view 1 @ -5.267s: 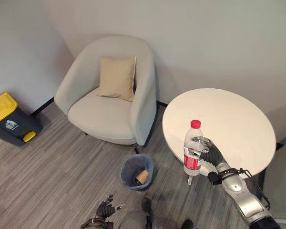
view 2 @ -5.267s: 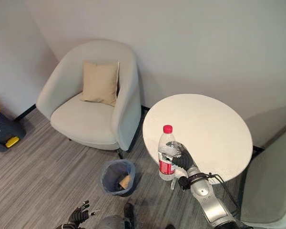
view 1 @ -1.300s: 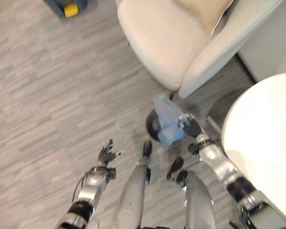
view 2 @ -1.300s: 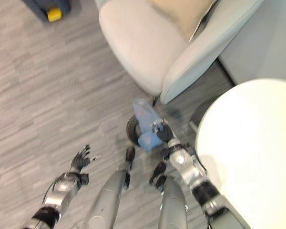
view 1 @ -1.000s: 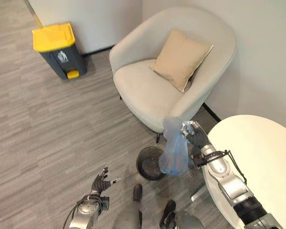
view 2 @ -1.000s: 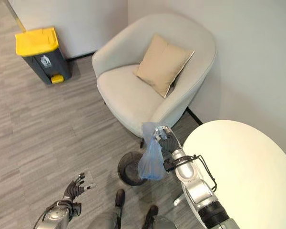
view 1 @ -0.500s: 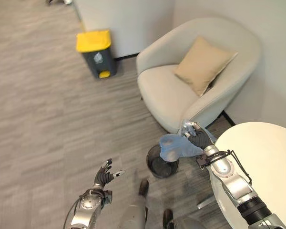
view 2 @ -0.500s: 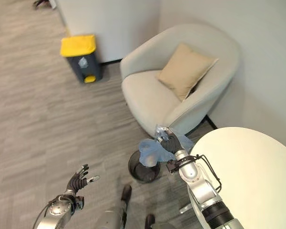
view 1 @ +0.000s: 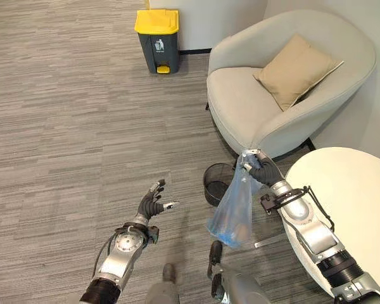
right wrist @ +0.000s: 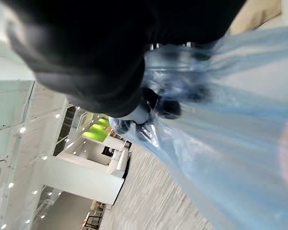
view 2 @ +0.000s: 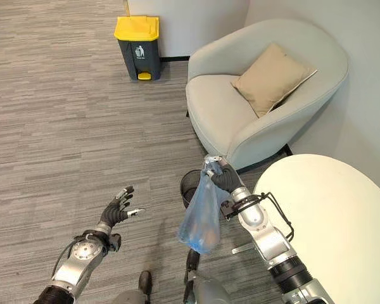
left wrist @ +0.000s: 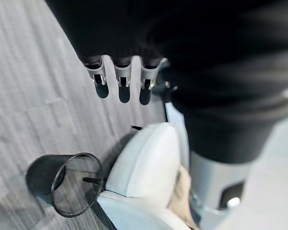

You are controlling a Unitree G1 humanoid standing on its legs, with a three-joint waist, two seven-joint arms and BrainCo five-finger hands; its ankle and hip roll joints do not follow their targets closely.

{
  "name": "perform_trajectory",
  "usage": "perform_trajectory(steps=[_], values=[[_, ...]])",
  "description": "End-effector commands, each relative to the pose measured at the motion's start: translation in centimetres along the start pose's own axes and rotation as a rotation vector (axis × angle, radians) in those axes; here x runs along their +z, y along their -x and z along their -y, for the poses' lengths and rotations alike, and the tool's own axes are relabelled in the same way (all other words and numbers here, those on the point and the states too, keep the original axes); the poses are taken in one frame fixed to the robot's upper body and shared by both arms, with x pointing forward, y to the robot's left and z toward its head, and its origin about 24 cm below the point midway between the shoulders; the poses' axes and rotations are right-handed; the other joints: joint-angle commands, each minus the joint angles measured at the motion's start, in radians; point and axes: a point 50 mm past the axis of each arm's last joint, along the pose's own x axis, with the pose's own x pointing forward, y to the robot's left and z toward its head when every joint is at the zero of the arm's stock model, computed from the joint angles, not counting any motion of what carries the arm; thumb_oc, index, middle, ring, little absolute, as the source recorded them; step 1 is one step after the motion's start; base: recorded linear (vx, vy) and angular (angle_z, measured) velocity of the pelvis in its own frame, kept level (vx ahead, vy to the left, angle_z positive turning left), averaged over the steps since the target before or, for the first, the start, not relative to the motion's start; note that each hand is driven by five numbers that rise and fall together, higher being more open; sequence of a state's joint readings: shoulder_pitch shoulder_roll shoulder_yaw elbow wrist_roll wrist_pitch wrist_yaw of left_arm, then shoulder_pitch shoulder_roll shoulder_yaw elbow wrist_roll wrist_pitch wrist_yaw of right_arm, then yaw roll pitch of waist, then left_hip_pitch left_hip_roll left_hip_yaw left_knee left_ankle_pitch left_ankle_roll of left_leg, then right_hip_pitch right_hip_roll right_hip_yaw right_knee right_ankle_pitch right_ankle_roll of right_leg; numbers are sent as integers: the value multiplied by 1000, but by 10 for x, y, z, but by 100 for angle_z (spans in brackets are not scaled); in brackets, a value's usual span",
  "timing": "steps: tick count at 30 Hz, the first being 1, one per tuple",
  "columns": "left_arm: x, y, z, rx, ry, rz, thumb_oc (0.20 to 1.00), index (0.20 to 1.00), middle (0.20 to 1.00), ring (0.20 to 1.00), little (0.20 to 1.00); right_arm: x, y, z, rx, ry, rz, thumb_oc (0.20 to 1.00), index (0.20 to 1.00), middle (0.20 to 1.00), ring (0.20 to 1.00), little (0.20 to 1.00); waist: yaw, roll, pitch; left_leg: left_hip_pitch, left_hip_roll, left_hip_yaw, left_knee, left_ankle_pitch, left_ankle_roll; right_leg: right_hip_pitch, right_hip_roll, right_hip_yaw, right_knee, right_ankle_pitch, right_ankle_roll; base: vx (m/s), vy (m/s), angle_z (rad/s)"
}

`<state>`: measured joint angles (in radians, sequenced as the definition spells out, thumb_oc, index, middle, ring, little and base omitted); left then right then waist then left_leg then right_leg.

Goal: Gather garbage on tea table into small bin, then transfer packed bag to large trash can.

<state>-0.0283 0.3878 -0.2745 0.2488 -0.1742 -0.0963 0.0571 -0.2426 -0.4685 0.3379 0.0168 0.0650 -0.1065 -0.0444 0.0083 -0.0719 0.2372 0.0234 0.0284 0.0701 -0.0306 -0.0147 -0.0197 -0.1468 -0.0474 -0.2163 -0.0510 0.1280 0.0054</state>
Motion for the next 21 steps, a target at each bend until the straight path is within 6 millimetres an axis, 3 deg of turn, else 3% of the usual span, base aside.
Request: perform_trajectory(steps=[1,7,13,21], values=[[9,5,-4,-55,-93,83,1000,1000,1000,1000,1000,28,-5,3,-9,-98,159,200,200,200,200,200,8,-6,-110,-56,6,10,18,-22,-39,124,-11,9,35,-171,78,54,122,-21],[39,-5,20,-190,-143,211,1000,1000,1000,1000,1000,47,-10,-14,109,-128,236,200,200,200,200,200,-4,-11,-143,22,-3,40,-44,-23,-29,164,-17,35,17,-162,97,62,70,-8],[59,-21,29,-181,-261,282,1000,1000,1000,1000,1000,65,-26,-32,182,-147,304,200,200,200,200,200,-12,-13,-159,47,-4,52,-53,-29,-23,177,-16,54,12,-157,103,37,35,-16],[70,-37,50,-210,-310,299,1000,1000,1000,1000,1000,95,-46,-54,252,-165,388,200,200,200,200,200,-3,-21,-162,55,-7,49,-55,-33,-16,184,-18,60,14,-155,105,4,4,0]])
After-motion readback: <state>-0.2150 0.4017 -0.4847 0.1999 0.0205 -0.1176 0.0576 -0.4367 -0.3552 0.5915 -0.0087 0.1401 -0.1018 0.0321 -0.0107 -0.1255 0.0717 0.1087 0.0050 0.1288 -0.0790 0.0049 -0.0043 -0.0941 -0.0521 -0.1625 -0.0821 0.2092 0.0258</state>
